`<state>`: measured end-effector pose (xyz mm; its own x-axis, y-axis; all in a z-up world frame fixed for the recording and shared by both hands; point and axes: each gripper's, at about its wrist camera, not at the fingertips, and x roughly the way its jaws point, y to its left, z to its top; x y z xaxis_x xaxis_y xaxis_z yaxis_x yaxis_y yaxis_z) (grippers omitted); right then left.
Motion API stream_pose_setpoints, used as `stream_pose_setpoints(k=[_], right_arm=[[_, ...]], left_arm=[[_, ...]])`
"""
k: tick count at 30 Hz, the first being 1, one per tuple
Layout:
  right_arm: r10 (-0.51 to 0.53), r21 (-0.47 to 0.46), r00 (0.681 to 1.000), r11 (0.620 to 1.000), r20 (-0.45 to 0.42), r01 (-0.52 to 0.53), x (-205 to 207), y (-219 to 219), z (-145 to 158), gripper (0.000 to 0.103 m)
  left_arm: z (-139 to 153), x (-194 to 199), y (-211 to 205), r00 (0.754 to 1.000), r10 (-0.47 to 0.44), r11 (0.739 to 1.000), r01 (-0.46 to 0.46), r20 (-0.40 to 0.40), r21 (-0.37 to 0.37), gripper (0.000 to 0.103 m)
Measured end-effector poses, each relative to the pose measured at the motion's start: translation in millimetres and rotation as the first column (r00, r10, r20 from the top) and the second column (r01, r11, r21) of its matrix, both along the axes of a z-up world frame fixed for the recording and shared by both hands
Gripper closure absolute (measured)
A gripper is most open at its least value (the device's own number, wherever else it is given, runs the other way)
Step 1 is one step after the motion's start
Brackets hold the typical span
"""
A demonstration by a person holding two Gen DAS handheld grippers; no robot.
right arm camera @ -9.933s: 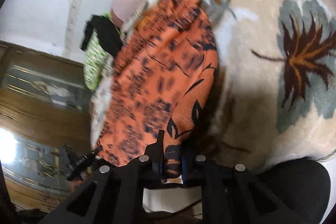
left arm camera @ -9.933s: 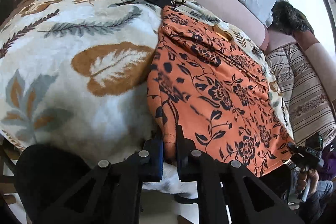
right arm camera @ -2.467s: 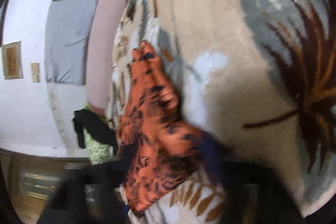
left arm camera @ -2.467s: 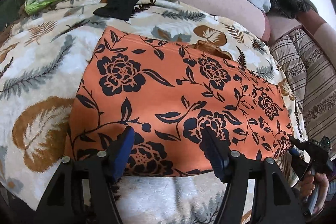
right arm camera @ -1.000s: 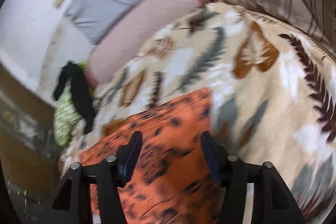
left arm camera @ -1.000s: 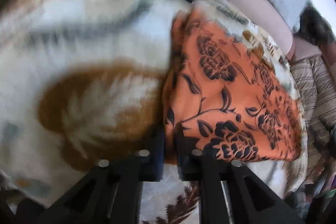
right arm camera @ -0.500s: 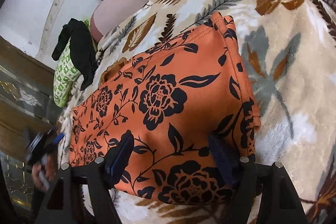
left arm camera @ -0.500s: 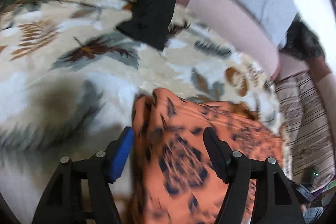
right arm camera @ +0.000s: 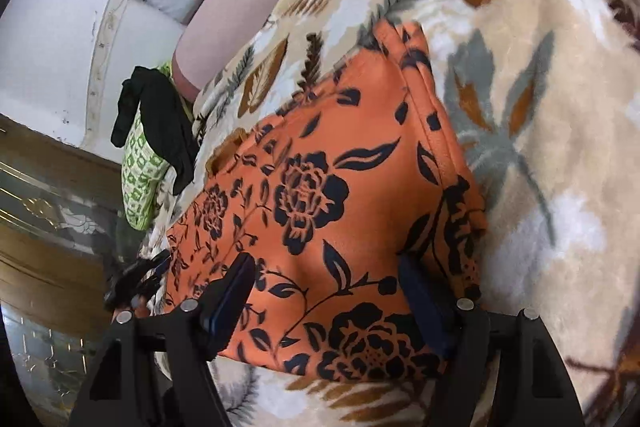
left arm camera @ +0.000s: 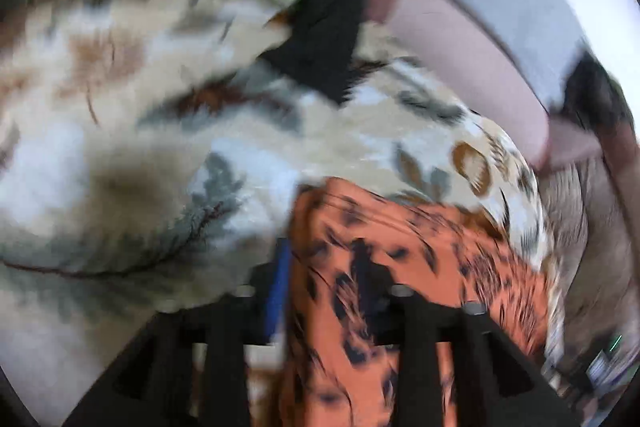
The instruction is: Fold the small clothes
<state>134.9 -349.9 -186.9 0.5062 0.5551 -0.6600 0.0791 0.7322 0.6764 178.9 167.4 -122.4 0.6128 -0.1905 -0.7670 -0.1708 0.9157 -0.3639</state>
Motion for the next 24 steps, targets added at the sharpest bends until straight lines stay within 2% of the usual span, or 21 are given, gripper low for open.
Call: stream_pose_setpoints(k=[2, 4, 6, 7, 8, 10, 12, 14, 17, 18, 19, 20, 21, 22, 24], right_arm=[[0.014, 0.017, 0.999, 1.0, 0.048, -0.015, -2, 2, 11, 0.026], [0.009, 0.044, 0.999, 0.999, 0.041, -0.01, 5, 3, 5, 0.024], [-0.021, 0.024, 0.999, 0.999, -0.041, 0.022, 17, -2, -23, 0.021], [-0.058, 0.057, 0.993, 0.996, -0.1, 0.064, 19, -7, -36, 0.025], [-0.095, 0.077, 0.991, 0.992, -0.094, 0.103, 17, -9, -31, 0.025], [-0.057, 0.024, 0.998, 0.998, -0.032, 0.058, 20, 0, -4, 0.025], [-0.004, -0.012, 0.999, 1.0, 0.037, 0.004, 26, 10, 16, 0.025], [0.028, -0.036, 0.998, 0.999, 0.053, -0.026, 42, 13, 23, 0.025], [-0.022, -0.065, 0.999, 0.998, 0.024, 0.023, 77, -1, -2, 0.025], [-0.077, -0.079, 0.996, 0.994, -0.037, 0.073, 93, -16, -25, 0.025], [-0.107, -0.017, 0.991, 0.994, -0.076, 0.106, 100, -28, -41, 0.025], [-0.145, 0.065, 0.987, 0.987, -0.073, 0.15, 102, -40, -46, 0.025], [-0.193, 0.113, 0.979, 0.973, -0.071, 0.201, 100, -49, -42, 0.025], [-0.207, 0.122, 0.976, 0.969, -0.068, 0.214, 99, -51, -35, 0.025], [-0.197, 0.157, 0.98, 0.969, 0.014, 0.193, 90, -51, -14, 0.025]], left_arm=[[17, -21, -23, 0.998, -0.032, 0.997, 0.028, 0.053, 0.073, 0.045], [25, -39, -46, 0.996, -0.066, 0.99, 0.059, 0.052, 0.126, 0.043], [23, -51, -64, 0.999, -0.052, 0.986, 0.05, 0.005, 0.157, 0.043], [19, -56, -71, 0.999, -0.035, 0.986, 0.04, -0.034, 0.162, 0.043], [13, -61, -77, 0.998, -0.022, 0.988, 0.032, -0.066, 0.152, 0.043], [4, -69, -86, 0.996, -0.033, 0.989, 0.044, -0.083, 0.138, 0.043], [-3, -70, -95, 0.994, -0.044, 0.984, 0.06, -0.102, 0.169, 0.043], [-7, -68, -99, 0.992, -0.051, 0.981, 0.072, -0.118, 0.181, 0.043], [-8, -68, -100, 0.992, -0.047, 0.982, 0.067, -0.119, 0.177, 0.043], [-8, -67, -100, 0.992, -0.043, 0.981, 0.065, -0.122, 0.181, 0.043], [-9, -65, -101, 0.991, -0.04, 0.98, 0.064, -0.127, 0.188, 0.043], [-8, -65, -101, 0.991, -0.04, 0.979, 0.065, -0.128, 0.193, 0.043], [-8, -65, -101, 0.991, -0.041, 0.978, 0.065, -0.125, 0.199, 0.043], [-8, -63, -101, 0.992, -0.041, 0.976, 0.065, -0.121, 0.208, 0.043], [-10, -60, -102, 0.991, -0.045, 0.973, 0.073, -0.127, 0.22, 0.043]])
